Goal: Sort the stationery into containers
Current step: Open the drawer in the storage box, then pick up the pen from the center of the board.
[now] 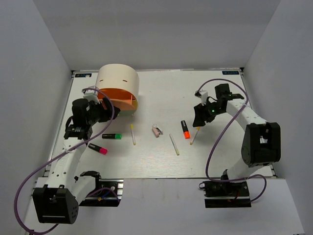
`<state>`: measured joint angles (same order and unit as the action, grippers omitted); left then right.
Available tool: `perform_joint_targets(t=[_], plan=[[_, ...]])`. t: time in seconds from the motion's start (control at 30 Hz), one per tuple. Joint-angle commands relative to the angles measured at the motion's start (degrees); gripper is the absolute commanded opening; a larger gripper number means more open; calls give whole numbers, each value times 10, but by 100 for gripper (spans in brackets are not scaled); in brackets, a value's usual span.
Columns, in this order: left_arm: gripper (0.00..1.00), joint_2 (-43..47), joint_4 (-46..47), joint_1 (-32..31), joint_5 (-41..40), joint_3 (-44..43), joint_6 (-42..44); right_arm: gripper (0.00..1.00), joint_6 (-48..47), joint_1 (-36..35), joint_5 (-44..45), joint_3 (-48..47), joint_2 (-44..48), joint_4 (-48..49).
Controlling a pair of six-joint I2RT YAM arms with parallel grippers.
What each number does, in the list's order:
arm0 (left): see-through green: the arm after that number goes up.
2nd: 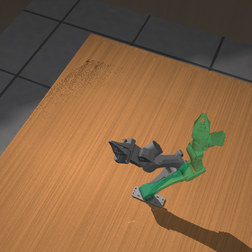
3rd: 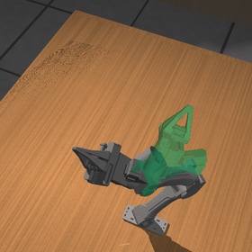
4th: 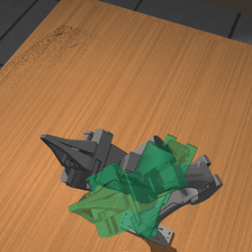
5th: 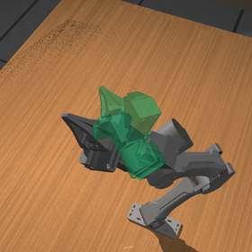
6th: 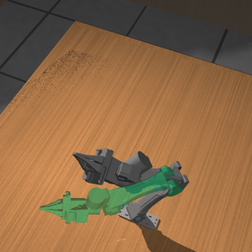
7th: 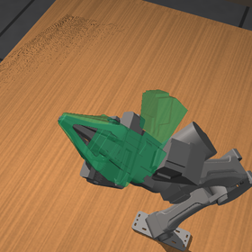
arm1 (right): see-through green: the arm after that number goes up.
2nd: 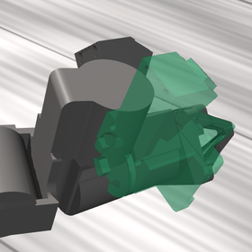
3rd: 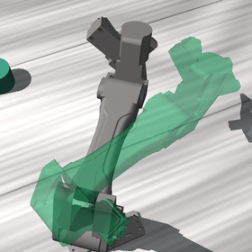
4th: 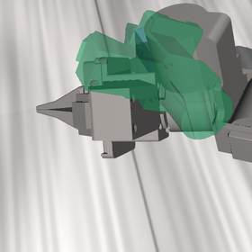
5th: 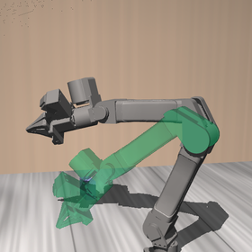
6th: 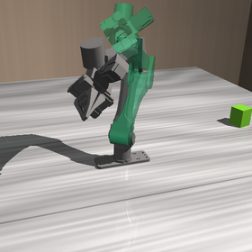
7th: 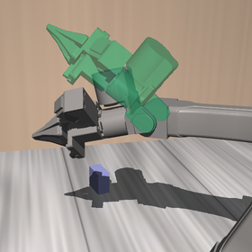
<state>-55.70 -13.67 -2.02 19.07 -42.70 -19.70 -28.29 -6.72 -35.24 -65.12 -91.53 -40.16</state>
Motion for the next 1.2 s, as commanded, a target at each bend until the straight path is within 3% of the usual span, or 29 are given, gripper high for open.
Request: perform_joint_targets(t=[0.0, 0.1, 0.27, 0.5, 0.63, 0.77, 0.9, 1.17], plan=[[89, 9, -16, -3, 8, 3, -10, 68, 56, -35, 61, -23, -21, 30], [96, 9, -32, -3, 3, -10, -4, 77, 93, -69, 120, -28, -43, 47], [97, 42, -78, -3, -16, -15, 1, 77, 147, -122, 208, -43, -91, 83], [98, 139, -175, -3, -65, 3, -36, 68, 195, -173, 308, -51, -128, 113], [98, 183, -222, -3, -96, 24, -88, 66, 203, -189, 317, -50, -147, 110], [98, 193, -263, -3, -148, 18, -143, 56, 209, -205, 323, -45, -152, 106], [98, 158, -306, 3, -172, 2, -222, 26, 193, -207, 309, -41, -144, 97], [98, 138, -367, 3, -199, 24, -372, 8, 80, -203, 197, -117, -56, 73]])
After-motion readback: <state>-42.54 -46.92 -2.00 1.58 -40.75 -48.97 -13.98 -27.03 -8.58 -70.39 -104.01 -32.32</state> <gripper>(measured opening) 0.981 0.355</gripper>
